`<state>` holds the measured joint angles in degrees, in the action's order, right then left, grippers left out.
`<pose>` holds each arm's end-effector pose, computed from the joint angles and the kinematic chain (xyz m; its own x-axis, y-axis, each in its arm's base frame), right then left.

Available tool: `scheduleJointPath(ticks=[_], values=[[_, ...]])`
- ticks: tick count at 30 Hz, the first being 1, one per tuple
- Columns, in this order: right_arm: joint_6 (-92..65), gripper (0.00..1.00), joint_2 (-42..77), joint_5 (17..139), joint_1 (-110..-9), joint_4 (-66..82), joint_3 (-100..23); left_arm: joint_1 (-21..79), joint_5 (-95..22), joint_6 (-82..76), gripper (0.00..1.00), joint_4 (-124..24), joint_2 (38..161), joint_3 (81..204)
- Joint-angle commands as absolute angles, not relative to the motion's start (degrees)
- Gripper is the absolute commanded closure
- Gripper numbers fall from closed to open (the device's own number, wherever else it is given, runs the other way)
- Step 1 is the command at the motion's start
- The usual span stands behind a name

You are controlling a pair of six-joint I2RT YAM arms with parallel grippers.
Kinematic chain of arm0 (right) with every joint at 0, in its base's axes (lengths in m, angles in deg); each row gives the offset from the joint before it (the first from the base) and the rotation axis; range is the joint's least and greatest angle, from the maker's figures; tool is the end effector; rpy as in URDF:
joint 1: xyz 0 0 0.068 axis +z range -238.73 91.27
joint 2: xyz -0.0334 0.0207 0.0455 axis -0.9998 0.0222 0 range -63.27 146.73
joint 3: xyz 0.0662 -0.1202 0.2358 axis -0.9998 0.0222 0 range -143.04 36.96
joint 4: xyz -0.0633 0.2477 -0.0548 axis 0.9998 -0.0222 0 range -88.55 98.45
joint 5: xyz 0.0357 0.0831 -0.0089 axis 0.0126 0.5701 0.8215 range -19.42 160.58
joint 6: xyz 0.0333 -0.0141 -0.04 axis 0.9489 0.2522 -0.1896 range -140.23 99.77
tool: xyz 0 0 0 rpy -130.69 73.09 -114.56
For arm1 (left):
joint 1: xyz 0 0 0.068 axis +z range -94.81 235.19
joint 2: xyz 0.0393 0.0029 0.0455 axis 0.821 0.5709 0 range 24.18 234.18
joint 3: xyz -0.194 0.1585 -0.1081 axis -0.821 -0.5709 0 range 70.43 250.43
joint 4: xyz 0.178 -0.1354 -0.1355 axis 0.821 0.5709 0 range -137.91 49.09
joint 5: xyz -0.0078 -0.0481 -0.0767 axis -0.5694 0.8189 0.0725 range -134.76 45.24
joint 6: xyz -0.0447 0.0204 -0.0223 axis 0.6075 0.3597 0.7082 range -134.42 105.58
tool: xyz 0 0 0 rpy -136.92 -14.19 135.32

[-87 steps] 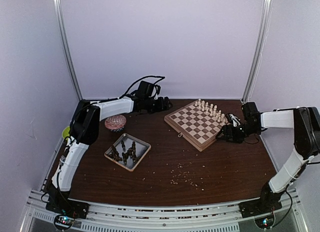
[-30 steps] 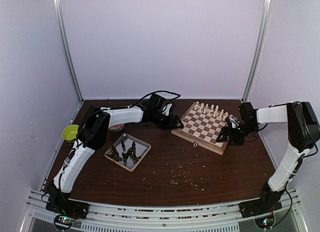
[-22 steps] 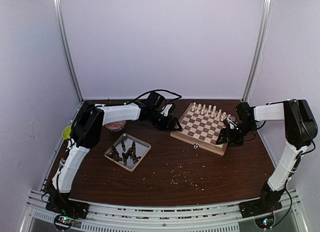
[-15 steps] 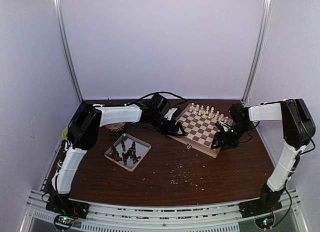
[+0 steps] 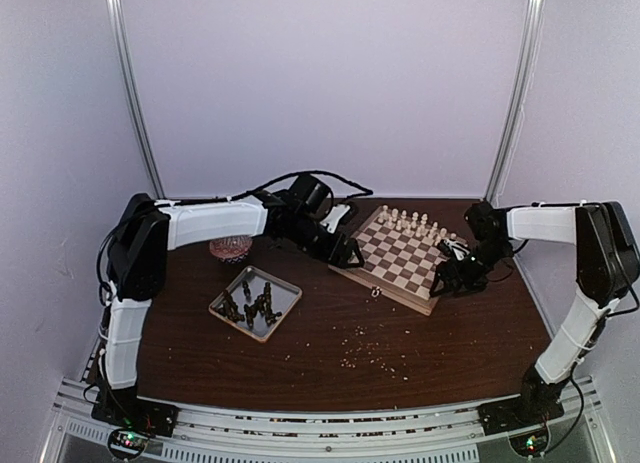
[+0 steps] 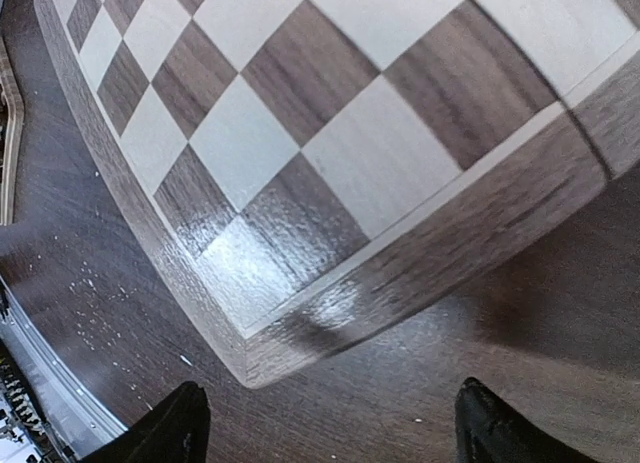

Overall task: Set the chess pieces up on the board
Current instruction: Move the chessboard to the center of the board.

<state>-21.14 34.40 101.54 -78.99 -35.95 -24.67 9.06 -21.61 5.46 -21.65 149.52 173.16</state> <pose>0.2985 0.0698 0.1764 -0.9682 -0.1801 -0.1740 -0.2446 0.8279 0.5046 0.3312 -0.3645 0.2096 -0.7772 0.3573 -0.5179 0.6144 0.6085 -0.5022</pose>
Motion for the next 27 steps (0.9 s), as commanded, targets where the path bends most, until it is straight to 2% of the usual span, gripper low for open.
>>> scheduleJointPath(ticks=[1, 7, 10, 12, 17, 23, 25, 27], values=[[-19.26, 0.12, 33.49, 99.19, -81.64, -35.66, -27.86, 12.61, -27.04, 8.46, 0.18, -22.45, 152.39, 179.31], [-17.28, 0.16, 38.36, 98.77, -83.19, -32.85, -32.18, 15.70, -24.94, 15.69, 0.20, -21.63, 162.74, 193.46], [-16.32, 0.31, 41.28, 98.53, -84.11, -31.64, -33.12, 16.60, -23.55, 18.67, 0.25, -21.99, 167.79, 198.21], [-16.28, 0.37, 42.82, 98.28, -84.64, -31.69, -33.83, 17.01, -22.53, 20.55, 0.32, -22.15, 170.56, 200.76], [-15.31, 0.36, 44.22, 97.39, -85.54, -31.22, -34.56, 17.32, -19.53, 24.01, 0.49, -23.35, 175.02, 203.04], [-15.15, 0.36, 45.23, 96.93, -85.54, -31.48, -36.08, 16.55, -15.58, 24.37, 0.57, -25.50, 175.87, 200.58], [-16.42, 0.39, 46.44, 97.55, -85.57, -33.11, -37.98, 16.16, -14.26, 24.30, 0.61, -25.50, 175.88, 200.30], [-18.95, 0.46, 48.52, 98.00, -85.48, -36.02, -40.97, 15.64, -12.93, 23.98, 0.64, -25.41, 175.52, 199.87]])
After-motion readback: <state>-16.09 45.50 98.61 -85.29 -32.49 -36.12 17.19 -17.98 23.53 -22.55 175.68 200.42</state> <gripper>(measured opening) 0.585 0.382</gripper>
